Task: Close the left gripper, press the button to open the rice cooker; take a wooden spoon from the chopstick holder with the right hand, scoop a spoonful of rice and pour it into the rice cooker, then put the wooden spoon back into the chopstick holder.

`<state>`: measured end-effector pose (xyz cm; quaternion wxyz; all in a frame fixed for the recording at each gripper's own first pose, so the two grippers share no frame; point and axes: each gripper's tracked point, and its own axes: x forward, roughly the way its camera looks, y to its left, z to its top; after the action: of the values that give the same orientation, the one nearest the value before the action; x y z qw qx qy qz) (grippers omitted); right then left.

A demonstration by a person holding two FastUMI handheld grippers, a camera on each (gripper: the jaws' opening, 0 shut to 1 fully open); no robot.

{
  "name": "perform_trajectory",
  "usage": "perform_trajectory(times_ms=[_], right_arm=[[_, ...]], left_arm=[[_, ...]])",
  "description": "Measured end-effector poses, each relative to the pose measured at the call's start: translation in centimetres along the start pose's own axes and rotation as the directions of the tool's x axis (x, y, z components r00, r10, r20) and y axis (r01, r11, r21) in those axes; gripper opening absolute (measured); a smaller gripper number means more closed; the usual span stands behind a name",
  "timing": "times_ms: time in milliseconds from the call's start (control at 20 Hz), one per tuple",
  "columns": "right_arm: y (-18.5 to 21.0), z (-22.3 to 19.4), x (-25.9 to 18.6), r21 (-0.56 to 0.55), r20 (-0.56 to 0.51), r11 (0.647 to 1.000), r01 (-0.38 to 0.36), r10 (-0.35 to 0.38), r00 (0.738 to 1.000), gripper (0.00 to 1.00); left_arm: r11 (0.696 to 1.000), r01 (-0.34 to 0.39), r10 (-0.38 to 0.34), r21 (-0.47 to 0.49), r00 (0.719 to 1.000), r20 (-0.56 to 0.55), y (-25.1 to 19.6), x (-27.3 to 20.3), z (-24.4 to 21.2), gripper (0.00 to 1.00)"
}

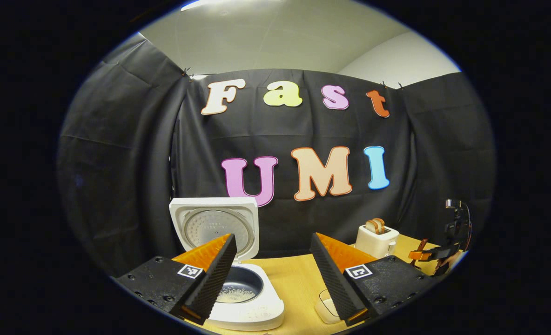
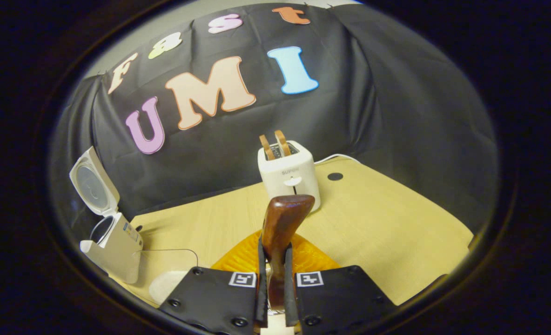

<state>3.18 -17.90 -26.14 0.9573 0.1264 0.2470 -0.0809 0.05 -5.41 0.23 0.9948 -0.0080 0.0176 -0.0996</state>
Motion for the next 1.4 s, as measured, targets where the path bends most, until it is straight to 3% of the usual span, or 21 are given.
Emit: perform_trajectory(times_ms=[300, 350, 400, 500, 750, 950, 1400], right_arm=[[-1.5, -0.5, 0.0, 0.073, -0.035, 0.997, 0.022, -0.019, 0.999, 0.19], [-2.1, -0.8, -0.2, 0.087, -0.058, 0.996, 0.036, -0.031, 0.998, 0.25], [-2.4, -1.3, -0.1, 0.103, -0.073, 0.994, 0.045, -0.038, 0.997, 0.2], [-2.7, -1.5, -0.6, 0.12, -0.09, 0.991, 0.051, -0.041, 0.995, 0.43], [-3.5, 1.3, -3.4, 0.016, -0.001, 0.995, 0.098, -0.098, 0.995, 1.0], [-2.8, 5.4, -5.8, -0.005, 0.105, 0.995, 0.102, -0.101, 0.989, 0.99], [2.3, 10.0, -10.0, -0.089, 0.204, 0.995, 0.054, -0.035, 0.978, 1.0]], left_arm=[[1.0, 0.002, -0.002, -0.006, 1.0, -0.001, 0.3, 0.2, 0.1, 0.95], [1.0, 0.0, 0.0, -0.007, 1.0, -0.003, 0.4, 0.1, 0.0, 0.95], [1.0, 0.0, 0.0, -0.011, 1.0, 0.0, 0.5, 0.1, 0.1, 0.95], [1.0, 0.004, -0.004, -0.016, 1.0, 0.007, 0.6, 0.1, 0.3, 0.93], [0.999, -0.009, 0.01, -0.032, 1.0, 0.018, 1.9, 0.7, 0.8, 0.95], [0.999, -0.043, 0.043, -0.018, 0.999, 0.02, 4.6, 2.0, 1.5, 0.92], [0.994, -0.101, 0.101, -0.038, 0.995, -0.011, 11.8, 10.0, 3.9, 0.94]])
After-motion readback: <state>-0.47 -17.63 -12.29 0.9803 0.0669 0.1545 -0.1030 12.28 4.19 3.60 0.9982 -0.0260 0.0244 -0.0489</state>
